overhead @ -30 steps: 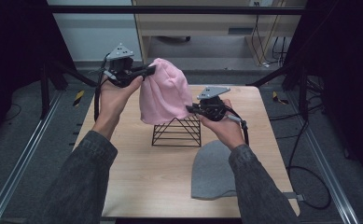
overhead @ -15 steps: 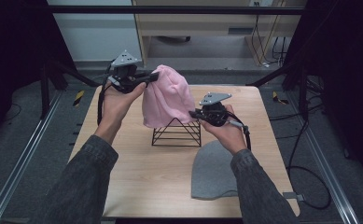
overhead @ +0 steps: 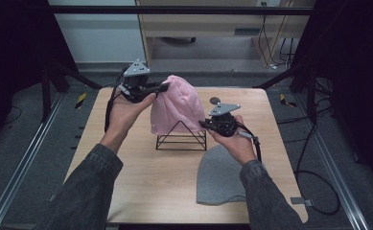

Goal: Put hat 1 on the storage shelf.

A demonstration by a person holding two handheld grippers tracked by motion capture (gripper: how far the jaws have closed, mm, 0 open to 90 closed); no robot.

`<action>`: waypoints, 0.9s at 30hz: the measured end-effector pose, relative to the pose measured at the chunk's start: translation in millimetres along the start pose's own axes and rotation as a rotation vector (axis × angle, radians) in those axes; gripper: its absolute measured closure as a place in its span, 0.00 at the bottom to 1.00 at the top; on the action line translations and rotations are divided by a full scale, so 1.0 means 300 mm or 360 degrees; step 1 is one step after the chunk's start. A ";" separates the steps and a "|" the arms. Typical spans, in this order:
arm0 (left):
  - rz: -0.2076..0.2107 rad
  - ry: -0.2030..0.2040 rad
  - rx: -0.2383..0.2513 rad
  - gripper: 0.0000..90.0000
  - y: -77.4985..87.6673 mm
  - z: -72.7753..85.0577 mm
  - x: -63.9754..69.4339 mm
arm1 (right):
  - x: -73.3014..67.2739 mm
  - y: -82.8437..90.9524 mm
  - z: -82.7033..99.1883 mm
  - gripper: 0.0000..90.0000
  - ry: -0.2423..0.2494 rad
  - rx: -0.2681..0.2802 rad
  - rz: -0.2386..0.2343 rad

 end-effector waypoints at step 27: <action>0.0090 -0.0022 -0.0051 0.89 -0.043 0.115 0.044 | -0.001 -0.062 0.131 0.92 -0.0008 -0.0159 0.0050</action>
Point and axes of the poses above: each handheld gripper's, and its own axes: y roughly backward along the jaws, z roughly out of its underside, x roughly to its right, the point moved 7 cm from there along -y, roughly forward along the jaws, and after that the axes turned 4 degrees about -z, right-handed, at the moved point
